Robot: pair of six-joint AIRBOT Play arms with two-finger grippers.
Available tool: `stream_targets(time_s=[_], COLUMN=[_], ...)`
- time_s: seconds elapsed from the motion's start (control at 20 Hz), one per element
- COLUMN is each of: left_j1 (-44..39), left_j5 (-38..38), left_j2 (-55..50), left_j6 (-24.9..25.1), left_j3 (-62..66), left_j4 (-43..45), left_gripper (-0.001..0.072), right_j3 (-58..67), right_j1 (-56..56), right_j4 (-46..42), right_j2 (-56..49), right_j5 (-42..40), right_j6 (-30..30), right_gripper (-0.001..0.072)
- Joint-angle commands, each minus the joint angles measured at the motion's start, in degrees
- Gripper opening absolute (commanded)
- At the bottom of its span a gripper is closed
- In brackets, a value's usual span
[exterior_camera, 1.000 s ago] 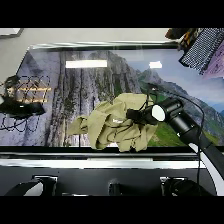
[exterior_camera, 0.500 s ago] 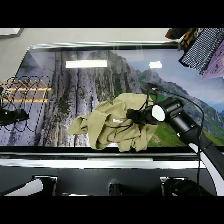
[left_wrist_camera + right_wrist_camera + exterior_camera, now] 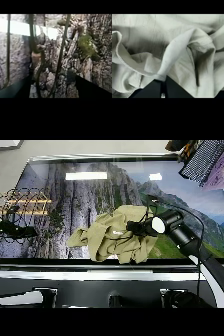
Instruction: Fold the clothes and pants, and hang the long-sleeved shirts on hangers.
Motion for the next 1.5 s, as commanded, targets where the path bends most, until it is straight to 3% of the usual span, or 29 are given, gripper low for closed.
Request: stream_targets(time_s=[0.0,0.05,0.35,0.5,0.65,0.75,1.45], left_j1=[-1.5,-1.8,-2.1,-2.1,-2.1,-2.1,-10.7], left_j5=[0.2,0.3,0.9,0.9,0.8,0.2,-1.2], left_j2=[-2.8,-3.2,-4.3,-4.6,-4.6,-4.3,12.4], left_j6=[1.0,1.0,1.0,1.0,1.0,1.0,0.9], left_j3=[0.0,0.0,0.0,0.0,0.0,0.3,15.6], left_j4=[-0.1,0.0,0.1,0.1,0.1,-0.6,-3.3], left_gripper=[0.0456,0.0424,0.0424,0.0212,0.0175,0.0026,0.0014], right_j3=[0.0,0.0,0.0,0.0,0.0,0.0,0.0], right_j1=[0.0,0.0,0.0,0.0,0.0,0.0,0.0], right_j4=[0.1,0.1,0.1,0.1,0.0,-0.1,-3.8], right_j2=[0.0,0.0,0.0,0.0,0.0,0.0,0.0], right_j5=[0.0,0.0,0.0,0.0,0.0,0.1,0.0], right_j6=[0.1,0.1,0.1,0.1,0.1,0.1,0.1], right_gripper=[0.0026,0.0026,0.0026,0.0026,0.0026,0.0026,0.0026])
